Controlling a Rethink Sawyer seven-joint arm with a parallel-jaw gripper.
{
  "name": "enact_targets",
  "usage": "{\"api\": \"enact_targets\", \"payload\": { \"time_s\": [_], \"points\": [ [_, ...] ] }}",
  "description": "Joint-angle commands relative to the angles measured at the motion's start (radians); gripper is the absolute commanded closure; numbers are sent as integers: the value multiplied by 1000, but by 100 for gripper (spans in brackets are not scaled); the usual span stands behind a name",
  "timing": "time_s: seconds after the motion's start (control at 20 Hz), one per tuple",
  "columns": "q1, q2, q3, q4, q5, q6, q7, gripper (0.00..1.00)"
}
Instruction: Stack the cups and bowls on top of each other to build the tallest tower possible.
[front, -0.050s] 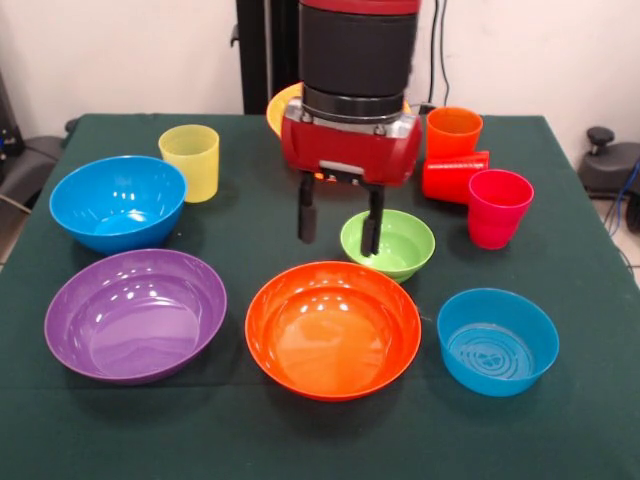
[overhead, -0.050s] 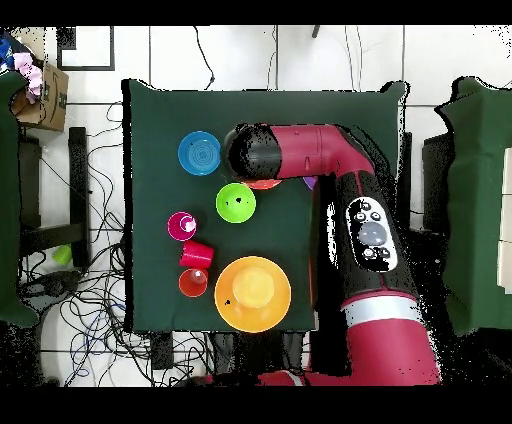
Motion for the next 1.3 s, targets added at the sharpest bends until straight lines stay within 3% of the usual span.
{"api": "enact_targets", "payload": {
  "time_s": [0.05, 0.15, 0.25, 0.6, 1.0, 1.3],
  "points": [
    [3, 86, 37, -26, -61, 54, -132, 0],
    [1, 94, 43, -64, -59, 90, -160, 0],
    [-8, 82, 38, -16, -69, 59, -162, 0],
    [-51, 148, 50, -14, -82, 81, -226, 0],
    [-41, 161, 17, -12, -92, 76, -180, 0],
    [-40, 133, -7, 24, -75, 141, -166, 0]
  ]
}}
